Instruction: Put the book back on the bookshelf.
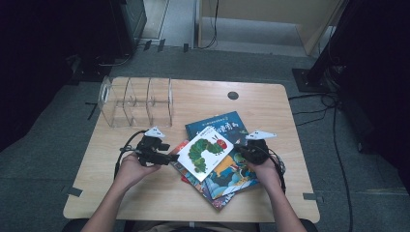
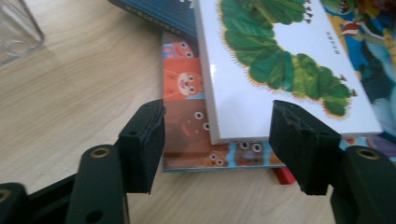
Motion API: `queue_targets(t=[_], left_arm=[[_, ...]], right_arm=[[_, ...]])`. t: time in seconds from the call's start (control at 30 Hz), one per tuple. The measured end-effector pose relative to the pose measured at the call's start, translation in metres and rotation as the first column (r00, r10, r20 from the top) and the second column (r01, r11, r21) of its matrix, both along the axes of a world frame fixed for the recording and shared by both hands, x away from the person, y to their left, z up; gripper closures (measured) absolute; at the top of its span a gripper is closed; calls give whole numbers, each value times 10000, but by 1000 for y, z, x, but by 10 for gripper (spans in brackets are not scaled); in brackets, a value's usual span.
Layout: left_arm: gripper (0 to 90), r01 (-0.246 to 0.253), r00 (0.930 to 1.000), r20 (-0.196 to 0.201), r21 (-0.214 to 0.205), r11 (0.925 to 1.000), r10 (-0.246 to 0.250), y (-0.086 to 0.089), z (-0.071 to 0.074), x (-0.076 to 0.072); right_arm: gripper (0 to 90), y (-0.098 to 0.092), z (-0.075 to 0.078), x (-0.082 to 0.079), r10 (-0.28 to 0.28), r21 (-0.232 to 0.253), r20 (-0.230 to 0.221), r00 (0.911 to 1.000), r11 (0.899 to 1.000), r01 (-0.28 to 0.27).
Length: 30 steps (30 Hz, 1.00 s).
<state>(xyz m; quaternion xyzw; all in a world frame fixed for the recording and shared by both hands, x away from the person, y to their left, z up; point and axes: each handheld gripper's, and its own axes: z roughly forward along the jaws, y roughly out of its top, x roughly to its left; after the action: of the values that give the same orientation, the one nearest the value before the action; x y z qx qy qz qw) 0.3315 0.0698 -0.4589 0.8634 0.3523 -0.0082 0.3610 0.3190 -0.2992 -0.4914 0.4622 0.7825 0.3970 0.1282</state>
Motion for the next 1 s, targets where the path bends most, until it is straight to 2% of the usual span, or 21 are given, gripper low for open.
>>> queue_targets(t=[0.1, 0.37, 0.53, 0.73, 0.93, 1.0], left_arm=[[310, 141, 9991, -410, -86, 9999, -144, -1, -1, 1], [317, 184, 9967, -776, -464, 9988, -219, -9, 3, 4], [317, 357, 9956, -864, -205, 9992, -373, -17, 2, 8], [338, 247, 9944, -1025, -55, 9997, -251, -21, 0, 16], [352, 215, 9922, -1233, 329, 9992, -173, -29, -2, 28], [358, 213, 9920, -1250, 476, 9986, -152, -31, -2, 31]], right_arm=[[900, 3, 0, 2, -5, -17, 31, 10000, 10000, 5], [900, 8, -1, 4, 62, -8, 190, 9998, 10000, -62], [894, 14, -2, 5, 220, -48, 353, 9991, 9997, -219], [900, 13, 1, 0, 356, -69, -37, 9994, 9993, -357], [900, 24, 4, -9, 979, -337, -123, 9951, 9946, -982], [900, 27, 3, -13, 1122, -344, -11, 9937, 9931, -1121]])
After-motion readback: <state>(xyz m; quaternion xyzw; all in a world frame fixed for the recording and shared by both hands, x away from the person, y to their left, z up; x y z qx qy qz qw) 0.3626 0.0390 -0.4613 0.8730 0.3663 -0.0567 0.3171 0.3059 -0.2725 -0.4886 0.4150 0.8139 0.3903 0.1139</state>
